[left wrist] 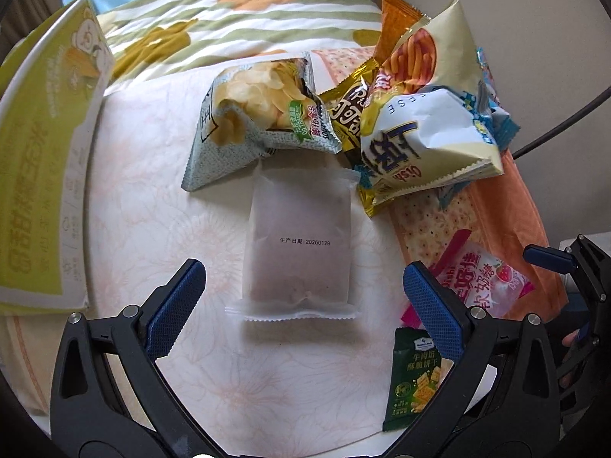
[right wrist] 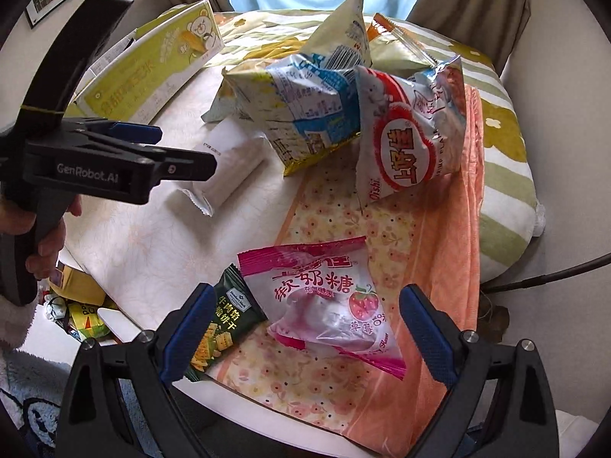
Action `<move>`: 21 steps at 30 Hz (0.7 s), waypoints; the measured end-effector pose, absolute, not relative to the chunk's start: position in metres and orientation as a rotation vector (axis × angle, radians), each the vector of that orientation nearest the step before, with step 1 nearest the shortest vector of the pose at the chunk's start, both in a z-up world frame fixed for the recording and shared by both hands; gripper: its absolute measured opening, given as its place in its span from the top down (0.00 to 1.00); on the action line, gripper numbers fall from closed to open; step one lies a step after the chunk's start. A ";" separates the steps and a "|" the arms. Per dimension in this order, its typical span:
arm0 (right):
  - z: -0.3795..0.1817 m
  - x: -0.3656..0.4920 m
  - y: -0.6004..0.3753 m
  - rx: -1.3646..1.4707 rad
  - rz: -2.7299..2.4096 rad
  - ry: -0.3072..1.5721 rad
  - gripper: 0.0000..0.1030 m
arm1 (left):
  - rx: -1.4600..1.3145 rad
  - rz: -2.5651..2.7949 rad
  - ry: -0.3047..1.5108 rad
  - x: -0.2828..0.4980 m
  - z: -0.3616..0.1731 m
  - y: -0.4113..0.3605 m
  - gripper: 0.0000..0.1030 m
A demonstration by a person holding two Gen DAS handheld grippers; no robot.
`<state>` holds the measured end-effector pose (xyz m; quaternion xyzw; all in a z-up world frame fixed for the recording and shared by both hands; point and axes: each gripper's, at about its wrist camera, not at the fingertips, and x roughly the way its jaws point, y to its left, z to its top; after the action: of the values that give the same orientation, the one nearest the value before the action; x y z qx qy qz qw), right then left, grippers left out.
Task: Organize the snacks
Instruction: 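Grasp the white pastry pack with the left tool while the right tool grasps the pink candy bag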
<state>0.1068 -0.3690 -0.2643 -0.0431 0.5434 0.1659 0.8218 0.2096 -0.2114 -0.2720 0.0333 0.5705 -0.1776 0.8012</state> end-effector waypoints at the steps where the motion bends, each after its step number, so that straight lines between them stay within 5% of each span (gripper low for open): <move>1: -0.268 0.108 -0.368 -0.105 0.355 1.163 0.07 | 0.073 -0.380 1.229 0.212 -0.276 -0.212 0.01; 10: -0.289 0.119 -0.360 -0.177 0.366 1.230 0.07 | 0.139 -0.408 1.267 0.229 -0.301 -0.222 0.12; 12: -0.291 0.120 -0.359 -0.189 0.366 1.239 0.07 | 0.148 -0.414 1.280 0.231 -0.306 -0.225 0.23; 21: -0.298 0.125 -0.357 -0.218 0.375 1.261 0.08 | 0.241 -0.415 1.266 0.234 -0.309 -0.232 0.40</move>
<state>0.1252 -0.3568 -0.2979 -0.1012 0.5850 0.1740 0.7857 0.2341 -0.2321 -0.3091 0.1116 0.5856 -0.1920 0.7796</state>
